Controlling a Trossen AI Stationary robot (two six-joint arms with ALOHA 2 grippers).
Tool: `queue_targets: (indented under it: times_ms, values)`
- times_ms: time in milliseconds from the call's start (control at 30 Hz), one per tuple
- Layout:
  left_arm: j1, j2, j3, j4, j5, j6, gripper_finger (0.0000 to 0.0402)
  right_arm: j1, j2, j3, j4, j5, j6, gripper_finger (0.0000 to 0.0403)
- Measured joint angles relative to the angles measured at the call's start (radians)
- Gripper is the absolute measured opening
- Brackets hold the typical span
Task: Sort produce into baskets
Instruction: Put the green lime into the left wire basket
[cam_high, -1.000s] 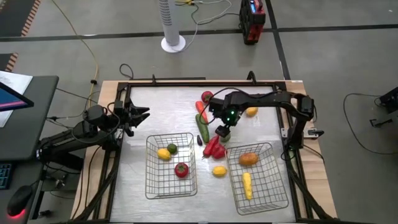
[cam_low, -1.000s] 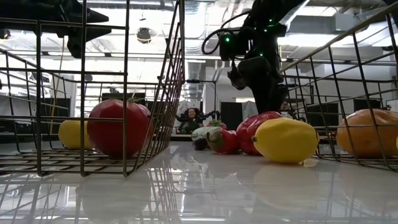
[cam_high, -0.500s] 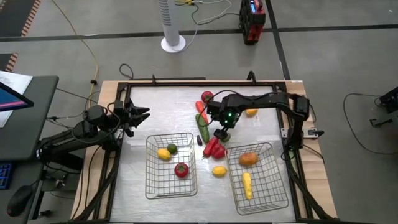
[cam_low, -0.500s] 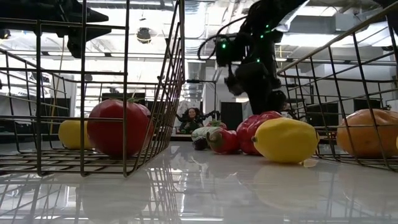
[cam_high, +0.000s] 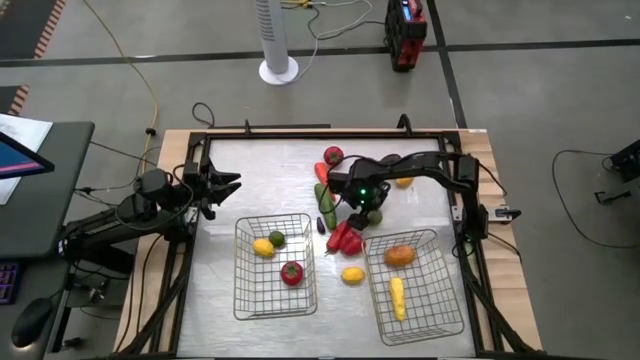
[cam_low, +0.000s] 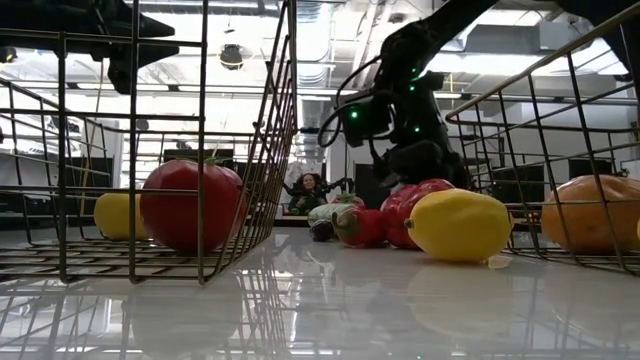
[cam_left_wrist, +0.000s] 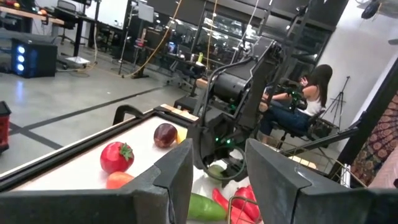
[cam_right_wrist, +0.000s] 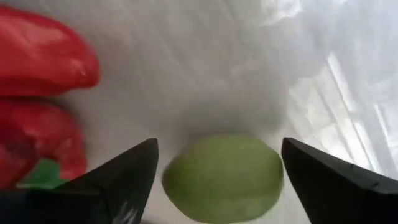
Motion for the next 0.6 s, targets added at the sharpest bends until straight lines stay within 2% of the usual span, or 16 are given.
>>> queue_targets:
  times_ms: [367, 467, 600]
  values:
    - [0.000, 0.000, 0.000, 0.000, 0.000, 0.000, 0.0133, -0.020, -0.002, 0.000, -0.080, 0.033, -0.025, 0.0211]
    - [0.000, 0.000, 0.000, 0.000, 0.005, 0.000, 0.0133, -0.020, -0.002, 0.001, -0.080, 0.072, -0.034, 0.0170]
    - [0.000, 0.000, 0.000, 0.000, 0.005, -0.001, 0.0133, -0.018, -0.002, 0.030, -0.087, 0.078, -0.054, 0.0149]
